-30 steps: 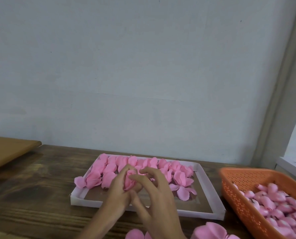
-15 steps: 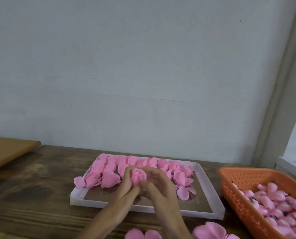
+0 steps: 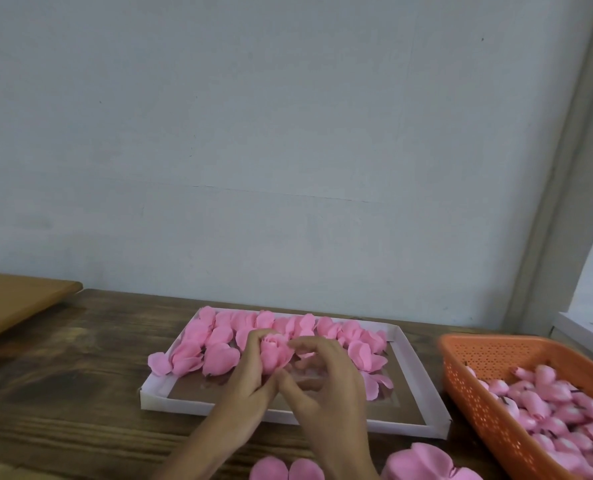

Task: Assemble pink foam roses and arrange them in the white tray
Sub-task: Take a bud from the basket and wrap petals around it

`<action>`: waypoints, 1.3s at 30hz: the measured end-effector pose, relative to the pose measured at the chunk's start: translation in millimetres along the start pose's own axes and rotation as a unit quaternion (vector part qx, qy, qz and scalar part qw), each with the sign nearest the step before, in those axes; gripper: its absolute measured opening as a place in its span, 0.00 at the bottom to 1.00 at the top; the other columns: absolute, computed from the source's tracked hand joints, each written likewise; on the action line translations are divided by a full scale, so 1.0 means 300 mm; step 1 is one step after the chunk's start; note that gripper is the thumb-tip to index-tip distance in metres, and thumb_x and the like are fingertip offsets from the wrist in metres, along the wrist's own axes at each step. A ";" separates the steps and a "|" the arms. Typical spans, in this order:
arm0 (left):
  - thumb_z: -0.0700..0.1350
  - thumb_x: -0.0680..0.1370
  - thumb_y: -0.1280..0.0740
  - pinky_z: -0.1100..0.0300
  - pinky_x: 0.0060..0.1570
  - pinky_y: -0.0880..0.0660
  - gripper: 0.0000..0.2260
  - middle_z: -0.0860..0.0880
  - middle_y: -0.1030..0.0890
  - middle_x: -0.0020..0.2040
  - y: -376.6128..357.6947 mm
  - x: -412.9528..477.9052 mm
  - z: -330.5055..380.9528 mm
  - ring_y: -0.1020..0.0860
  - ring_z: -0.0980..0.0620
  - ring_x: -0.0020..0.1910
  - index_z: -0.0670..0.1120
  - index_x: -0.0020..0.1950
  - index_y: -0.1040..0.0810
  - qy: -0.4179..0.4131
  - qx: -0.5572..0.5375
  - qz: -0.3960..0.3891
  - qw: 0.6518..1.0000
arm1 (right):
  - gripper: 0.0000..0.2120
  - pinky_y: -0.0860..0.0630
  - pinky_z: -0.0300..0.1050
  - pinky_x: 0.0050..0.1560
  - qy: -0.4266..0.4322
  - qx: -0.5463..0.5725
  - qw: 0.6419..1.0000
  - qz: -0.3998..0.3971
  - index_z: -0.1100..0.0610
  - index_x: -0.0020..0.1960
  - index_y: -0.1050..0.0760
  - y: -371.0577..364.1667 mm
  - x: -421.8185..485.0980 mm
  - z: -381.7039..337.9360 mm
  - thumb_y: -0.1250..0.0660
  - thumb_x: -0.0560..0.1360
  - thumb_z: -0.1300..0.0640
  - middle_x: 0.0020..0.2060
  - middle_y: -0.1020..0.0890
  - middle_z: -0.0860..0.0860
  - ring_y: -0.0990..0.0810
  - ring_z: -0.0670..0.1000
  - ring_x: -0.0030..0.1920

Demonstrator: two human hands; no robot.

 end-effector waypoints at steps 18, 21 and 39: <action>0.43 0.83 0.30 0.59 0.58 0.20 0.19 0.61 0.18 0.56 -0.006 0.000 0.001 0.18 0.58 0.59 0.58 0.69 0.33 -0.018 0.001 -0.003 1.000 | 0.15 0.18 0.51 0.46 -0.039 -0.035 0.999 -0.011 0.41 0.46 0.19 -0.004 -0.003 0.013 0.23 0.70 0.62 0.46 0.18 0.42 0.16 0.45 0.46; 0.37 0.81 0.28 0.55 0.56 0.18 0.17 0.54 0.16 0.56 -0.005 0.012 0.003 0.16 0.52 0.58 0.51 0.65 0.27 -0.035 -0.007 0.015 0.999 | 0.16 0.17 0.47 0.45 -0.052 -0.008 0.998 -0.035 0.42 0.50 0.19 -0.008 -0.001 0.010 0.25 0.71 0.63 0.47 0.16 0.42 0.16 0.45 0.47; 0.43 0.74 0.21 0.62 0.45 0.19 0.14 0.51 0.15 0.47 -0.020 0.011 0.035 0.15 0.55 0.48 0.58 0.51 0.21 -0.063 -0.079 0.026 0.995 | 0.13 0.19 0.46 0.41 -0.025 -0.031 0.999 0.010 0.44 0.43 0.21 0.004 -0.001 -0.002 0.21 0.70 0.59 0.39 0.18 0.43 0.17 0.47 0.41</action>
Point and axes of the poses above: each hand's wrist, its own x-axis towards the middle knuckle, its own y-axis out of the back of the hand, z = x × y, the point moved 4 cm from there along x, towards the middle knuckle
